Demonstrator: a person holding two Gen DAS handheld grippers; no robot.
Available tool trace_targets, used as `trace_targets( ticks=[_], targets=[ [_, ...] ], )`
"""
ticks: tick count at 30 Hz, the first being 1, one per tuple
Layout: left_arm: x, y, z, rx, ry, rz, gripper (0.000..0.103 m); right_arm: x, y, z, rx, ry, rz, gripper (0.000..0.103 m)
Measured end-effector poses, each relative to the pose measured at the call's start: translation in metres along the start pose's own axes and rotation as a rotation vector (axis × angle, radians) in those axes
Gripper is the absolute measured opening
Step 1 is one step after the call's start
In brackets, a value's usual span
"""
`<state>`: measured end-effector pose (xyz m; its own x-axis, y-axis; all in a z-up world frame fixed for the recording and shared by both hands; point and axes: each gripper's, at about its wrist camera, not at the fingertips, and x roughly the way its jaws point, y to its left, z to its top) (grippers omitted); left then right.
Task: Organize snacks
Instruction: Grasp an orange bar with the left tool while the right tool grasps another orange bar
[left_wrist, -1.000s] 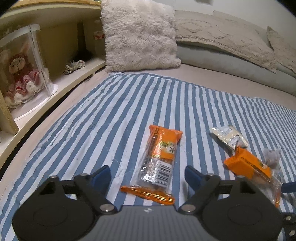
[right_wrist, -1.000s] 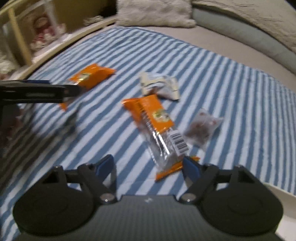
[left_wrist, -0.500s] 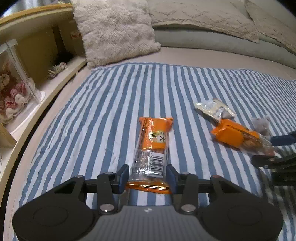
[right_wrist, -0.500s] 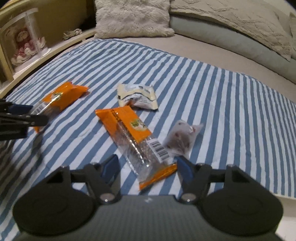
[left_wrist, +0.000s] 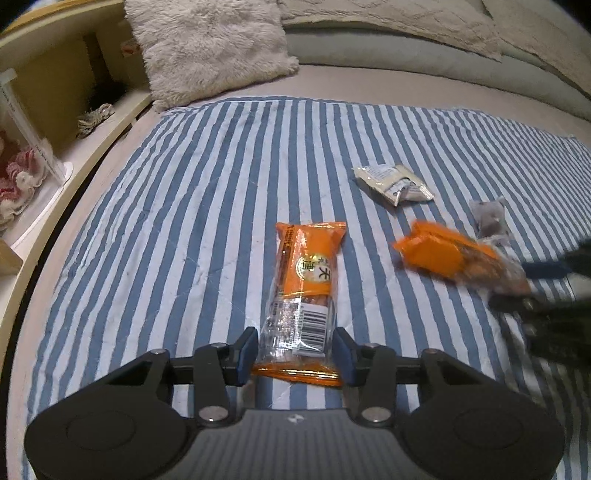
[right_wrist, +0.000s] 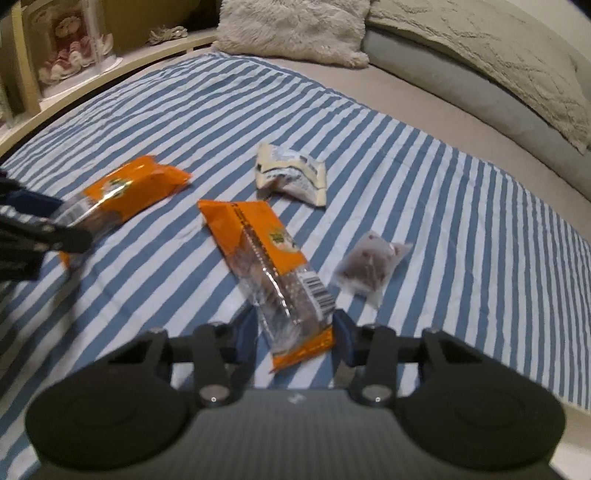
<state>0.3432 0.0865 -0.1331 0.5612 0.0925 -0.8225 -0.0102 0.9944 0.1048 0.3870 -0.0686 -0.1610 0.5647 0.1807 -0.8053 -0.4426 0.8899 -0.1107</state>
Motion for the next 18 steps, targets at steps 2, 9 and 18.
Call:
trace_targets(
  ticks=[2, 9, 18],
  targets=[
    [0.003, -0.002, 0.000, 0.001, -0.001, 0.007, 0.047, -0.004, 0.001, -0.005, 0.020, 0.023, 0.014, 0.050],
    [0.009, -0.004, 0.005, -0.022, -0.015, 0.003, 0.049, -0.029, 0.005, -0.023, -0.012, 0.143, 0.205, 0.053],
    [0.018, -0.006, 0.012, -0.033, -0.057, -0.005, 0.054, -0.041, 0.008, -0.029, -0.088, 0.009, 0.184, 0.078]
  ],
)
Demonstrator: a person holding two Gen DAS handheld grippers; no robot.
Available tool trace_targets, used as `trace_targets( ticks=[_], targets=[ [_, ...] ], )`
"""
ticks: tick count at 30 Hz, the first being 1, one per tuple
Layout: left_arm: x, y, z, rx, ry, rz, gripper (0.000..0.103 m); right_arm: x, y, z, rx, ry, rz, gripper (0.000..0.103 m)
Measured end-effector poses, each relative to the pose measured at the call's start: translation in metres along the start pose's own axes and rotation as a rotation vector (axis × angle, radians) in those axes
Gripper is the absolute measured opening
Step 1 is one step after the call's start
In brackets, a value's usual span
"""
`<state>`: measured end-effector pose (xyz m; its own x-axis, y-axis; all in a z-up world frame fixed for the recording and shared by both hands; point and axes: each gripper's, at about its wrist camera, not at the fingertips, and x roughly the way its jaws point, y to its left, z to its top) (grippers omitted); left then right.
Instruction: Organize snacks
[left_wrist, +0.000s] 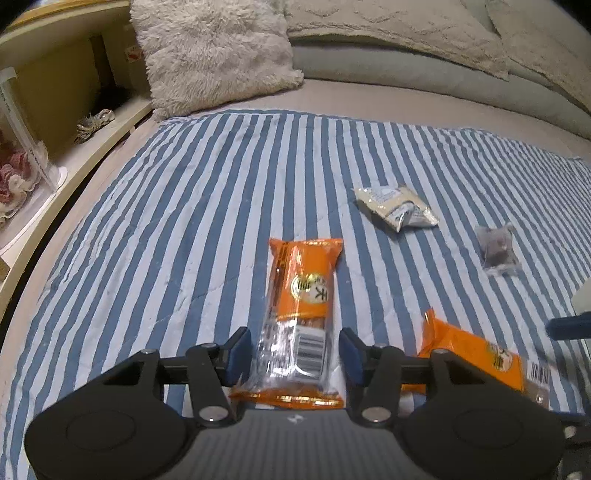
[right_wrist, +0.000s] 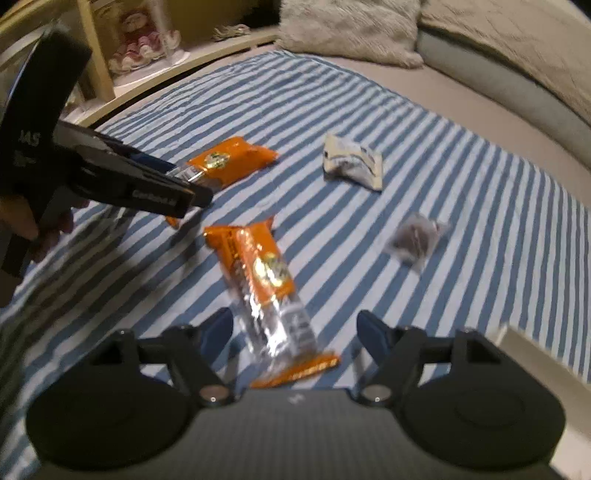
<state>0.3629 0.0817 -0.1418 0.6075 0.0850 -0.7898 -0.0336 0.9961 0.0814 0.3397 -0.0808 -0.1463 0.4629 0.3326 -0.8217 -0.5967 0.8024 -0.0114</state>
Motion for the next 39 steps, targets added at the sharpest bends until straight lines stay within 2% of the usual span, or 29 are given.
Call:
trace_targets(
  ticks=[3, 8, 10, 12, 17, 32, 39],
  targets=[
    [0.005, 0.001, 0.001, -0.002, 0.002, -0.013, 0.054, 0.014, 0.002, 0.004, -0.034, 0.007, 0.017, 0.078],
    [0.012, 0.004, 0.000, 0.007, 0.003, -0.012, 0.053, 0.029, 0.004, 0.010, -0.053, 0.026, 0.070, 0.070],
    [0.012, 0.007, 0.001, -0.002, 0.002, -0.024, 0.047, 0.027, 0.005, 0.005, -0.063, 0.033, 0.077, 0.065],
    [0.012, 0.008, 0.003, -0.004, 0.002, -0.023, 0.044, 0.027, 0.008, 0.007, -0.075, 0.041, 0.088, 0.053],
    [0.003, 0.009, 0.004, -0.019, -0.013, -0.001, 0.041, 0.027, 0.012, 0.013, -0.041, 0.036, 0.039, 0.044],
    [-0.072, -0.011, 0.010, -0.051, -0.135, -0.074, 0.039, -0.044, -0.008, 0.001, 0.229, -0.119, -0.084, 0.043],
    [-0.111, -0.033, 0.008, -0.044, -0.185, -0.126, 0.039, -0.082, -0.018, -0.010, 0.320, -0.185, -0.097, 0.043]
  ],
)
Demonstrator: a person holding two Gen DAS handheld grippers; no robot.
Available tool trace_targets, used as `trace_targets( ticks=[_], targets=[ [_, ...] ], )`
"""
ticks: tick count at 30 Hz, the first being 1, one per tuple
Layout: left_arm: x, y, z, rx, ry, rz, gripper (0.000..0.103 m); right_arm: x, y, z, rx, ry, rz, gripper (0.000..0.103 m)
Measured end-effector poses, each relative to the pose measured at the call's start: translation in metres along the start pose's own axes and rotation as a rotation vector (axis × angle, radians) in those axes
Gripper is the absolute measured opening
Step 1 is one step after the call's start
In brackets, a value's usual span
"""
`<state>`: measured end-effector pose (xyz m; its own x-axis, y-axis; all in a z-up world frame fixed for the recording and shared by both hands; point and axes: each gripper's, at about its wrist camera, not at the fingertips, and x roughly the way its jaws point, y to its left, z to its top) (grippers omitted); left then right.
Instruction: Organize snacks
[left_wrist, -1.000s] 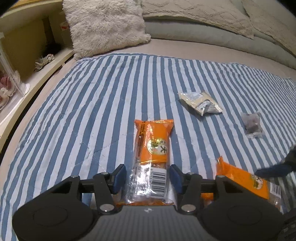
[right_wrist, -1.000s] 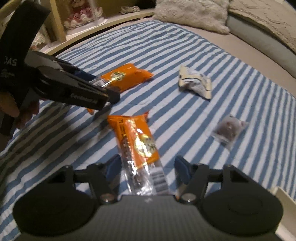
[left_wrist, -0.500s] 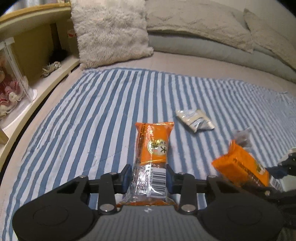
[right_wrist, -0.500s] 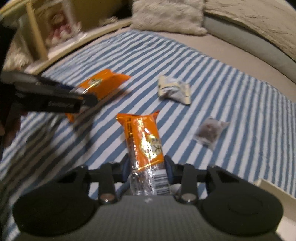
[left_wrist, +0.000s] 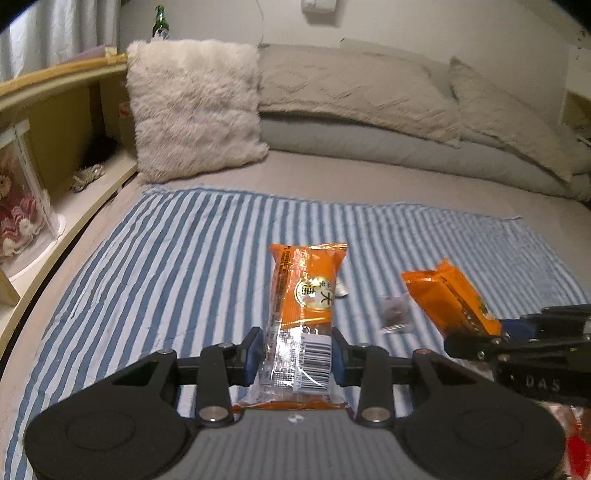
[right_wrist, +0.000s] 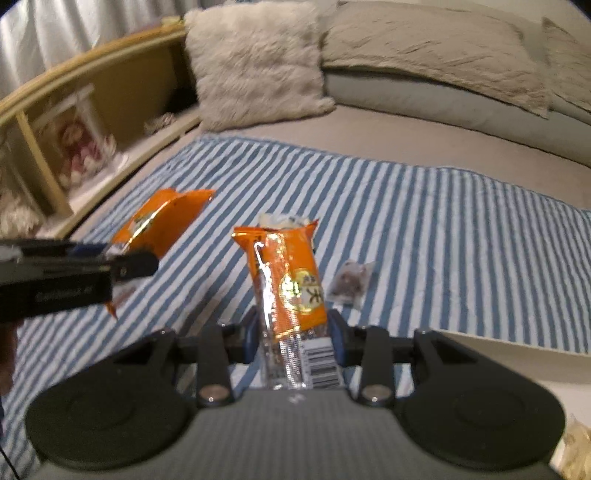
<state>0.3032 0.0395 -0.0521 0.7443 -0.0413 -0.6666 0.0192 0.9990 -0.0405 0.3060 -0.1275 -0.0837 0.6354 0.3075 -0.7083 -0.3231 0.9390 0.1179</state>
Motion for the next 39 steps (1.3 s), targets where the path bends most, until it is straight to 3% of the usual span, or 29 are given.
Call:
trace_targets(
  ticks=[6, 13, 19, 31, 39],
  targets=[
    [-0.029, -0.027, 0.002, 0.064, -0.053, -0.035, 0.039, -0.039, -0.014, -0.008, 0.045, -0.057, -0.009, 0.044],
    [-0.056, -0.066, -0.001, 0.100, -0.095, -0.128, 0.040, -0.082, -0.032, -0.023, 0.088, -0.109, -0.026, 0.044],
    [-0.070, -0.105, -0.005, 0.117, -0.114, -0.220, 0.039, -0.114, -0.064, -0.038, 0.138, -0.142, -0.092, 0.044],
    [-0.071, -0.184, -0.017, 0.161, -0.104, -0.357, 0.040, -0.178, -0.149, -0.097, 0.272, -0.164, -0.271, 0.044],
    [-0.045, -0.218, -0.022, 0.138, -0.046, -0.404, 0.040, -0.189, -0.186, -0.129, 0.325, -0.133, -0.370, 0.044]
  ],
)
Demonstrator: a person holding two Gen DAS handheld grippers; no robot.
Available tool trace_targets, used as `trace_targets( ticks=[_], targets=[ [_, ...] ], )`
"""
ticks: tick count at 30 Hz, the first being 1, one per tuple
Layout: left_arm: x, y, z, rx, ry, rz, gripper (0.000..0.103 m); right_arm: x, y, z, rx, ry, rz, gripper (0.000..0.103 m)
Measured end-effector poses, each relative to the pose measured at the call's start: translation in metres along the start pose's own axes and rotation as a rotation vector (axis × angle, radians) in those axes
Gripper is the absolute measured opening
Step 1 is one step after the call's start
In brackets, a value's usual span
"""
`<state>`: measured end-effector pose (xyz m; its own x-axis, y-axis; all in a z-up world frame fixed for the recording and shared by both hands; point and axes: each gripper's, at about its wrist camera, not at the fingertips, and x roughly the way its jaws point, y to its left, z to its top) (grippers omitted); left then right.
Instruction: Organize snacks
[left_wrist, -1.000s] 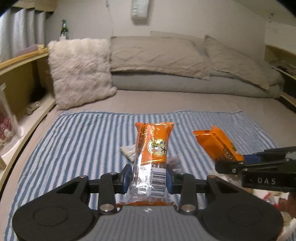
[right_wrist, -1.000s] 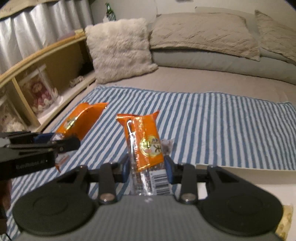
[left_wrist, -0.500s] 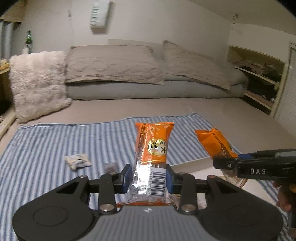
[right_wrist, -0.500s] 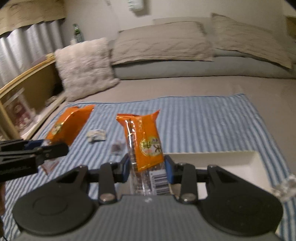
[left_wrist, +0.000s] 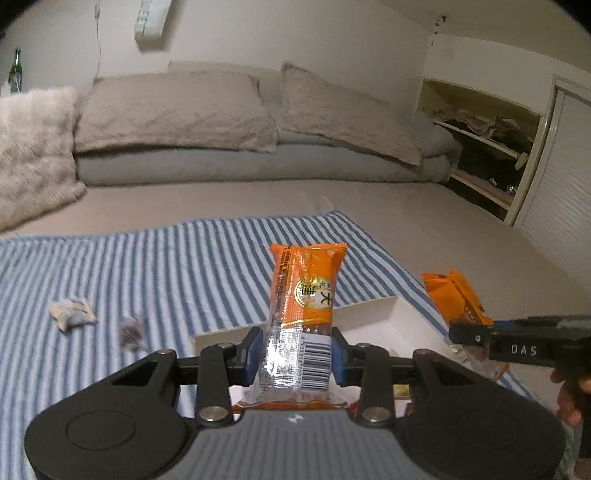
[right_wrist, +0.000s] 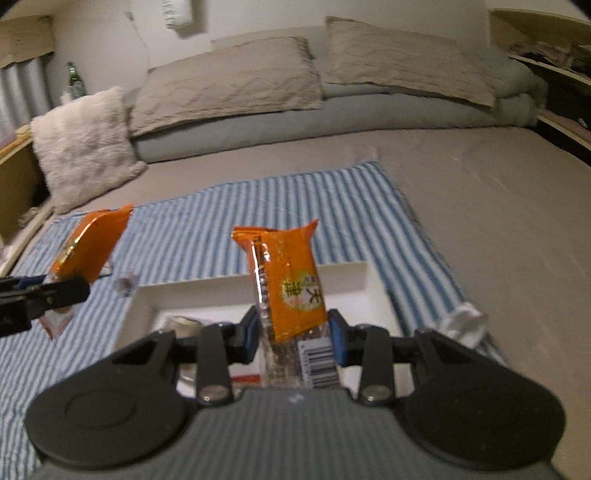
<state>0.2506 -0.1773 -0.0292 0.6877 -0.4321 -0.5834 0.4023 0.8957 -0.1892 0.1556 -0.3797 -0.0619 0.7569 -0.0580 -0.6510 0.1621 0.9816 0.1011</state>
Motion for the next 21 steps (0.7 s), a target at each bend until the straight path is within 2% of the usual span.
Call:
trace_targets(
  ticks=[4, 12, 18, 21],
  targets=[
    [0.027, -0.004, -0.003, -0.053, 0.039, -0.033, 0.040, 0.011, -0.010, -0.002, 0.009, 0.026, -0.039, 0.044],
    [0.089, -0.010, -0.012, -0.072, 0.134, -0.009, 0.040, 0.030, -0.026, -0.008, 0.006, 0.087, -0.074, 0.044],
    [0.133, -0.023, -0.021, 0.008, 0.206, 0.012, 0.040, 0.046, -0.036, -0.009, -0.007, 0.128, -0.086, 0.044],
    [0.152, -0.030, -0.023, 0.054, 0.217, 0.004, 0.040, 0.051, -0.041, -0.011, -0.009, 0.144, -0.095, 0.044]
  ],
)
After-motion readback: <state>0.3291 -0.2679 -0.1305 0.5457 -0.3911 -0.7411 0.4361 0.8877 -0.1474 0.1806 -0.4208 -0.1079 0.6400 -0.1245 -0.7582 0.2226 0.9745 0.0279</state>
